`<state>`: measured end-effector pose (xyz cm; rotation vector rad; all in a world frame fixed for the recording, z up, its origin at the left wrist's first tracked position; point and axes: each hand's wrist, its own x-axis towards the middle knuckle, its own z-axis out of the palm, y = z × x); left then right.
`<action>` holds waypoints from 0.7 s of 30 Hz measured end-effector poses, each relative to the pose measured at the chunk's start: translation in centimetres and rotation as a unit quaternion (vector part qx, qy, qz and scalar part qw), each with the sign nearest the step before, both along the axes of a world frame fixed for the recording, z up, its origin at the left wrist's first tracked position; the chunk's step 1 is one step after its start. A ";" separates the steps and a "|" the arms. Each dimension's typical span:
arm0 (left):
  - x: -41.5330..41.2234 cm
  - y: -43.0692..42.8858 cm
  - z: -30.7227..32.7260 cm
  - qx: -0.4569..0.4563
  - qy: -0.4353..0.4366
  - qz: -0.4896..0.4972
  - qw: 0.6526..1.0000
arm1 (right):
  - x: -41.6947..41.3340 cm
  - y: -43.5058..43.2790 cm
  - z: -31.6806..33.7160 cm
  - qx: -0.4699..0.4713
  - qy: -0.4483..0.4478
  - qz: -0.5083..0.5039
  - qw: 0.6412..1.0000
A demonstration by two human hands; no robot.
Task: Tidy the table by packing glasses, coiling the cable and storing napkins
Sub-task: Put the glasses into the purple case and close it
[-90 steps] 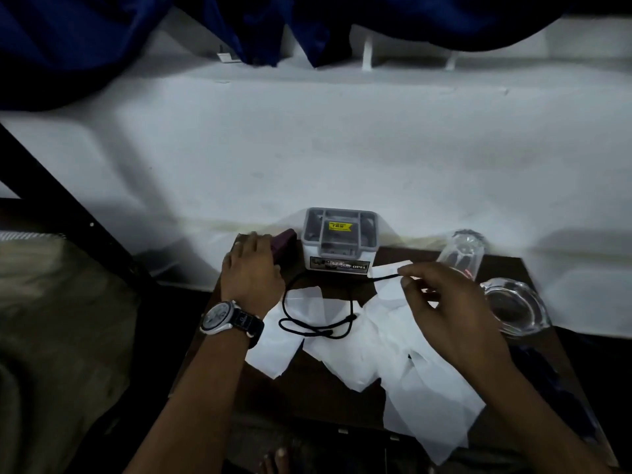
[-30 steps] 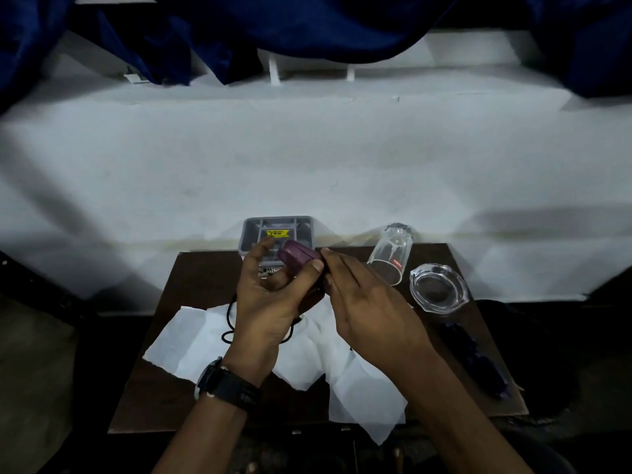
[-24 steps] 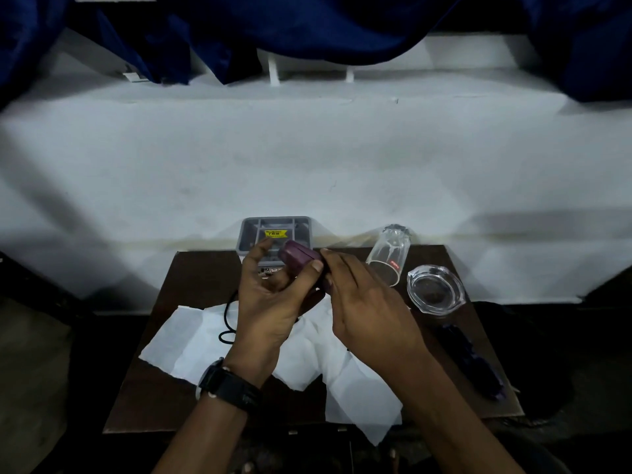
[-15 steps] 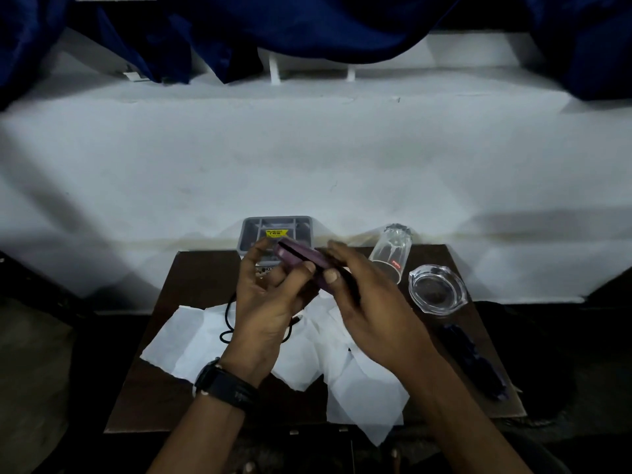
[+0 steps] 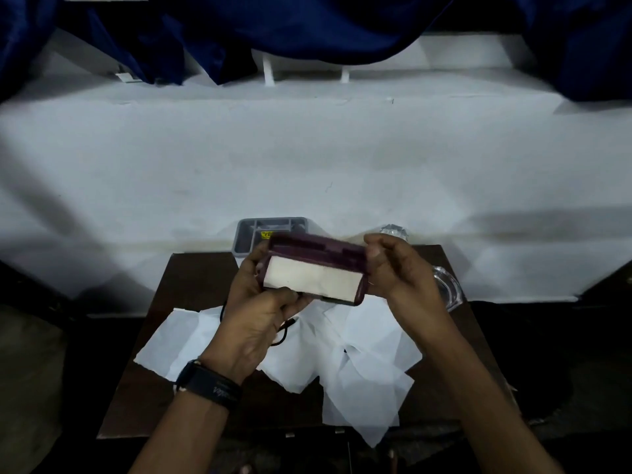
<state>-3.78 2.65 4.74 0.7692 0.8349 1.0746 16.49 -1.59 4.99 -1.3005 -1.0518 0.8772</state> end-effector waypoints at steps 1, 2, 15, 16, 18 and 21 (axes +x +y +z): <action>0.0 0.0 0.0 0.002 0.002 -0.003 1.000 | -0.2 0.1 0.1 -0.010 -0.002 -0.016 1.000; 0.0 -0.1 0.1 0.005 0.005 -0.008 1.000 | -0.3 0.3 0.1 -0.023 -0.017 -0.025 0.999; 0.1 -0.2 0.5 -0.026 0.041 -0.022 0.999 | 0.6 1.7 -0.8 -0.055 -0.169 -0.066 0.982; 0.2 -0.3 0.3 -0.025 0.048 -0.013 0.998 | 0.6 1.6 -0.9 -0.058 -0.176 -0.056 0.981; 0.4 -0.2 -0.1 -0.019 0.044 0.005 0.999 | 0.7 1.3 -0.8 -0.077 -0.177 -0.036 0.980; 0.3 0.3 -0.3 -0.016 0.044 0.032 0.998 | 1.7 0.3 0.1 -0.139 -0.150 -0.051 0.977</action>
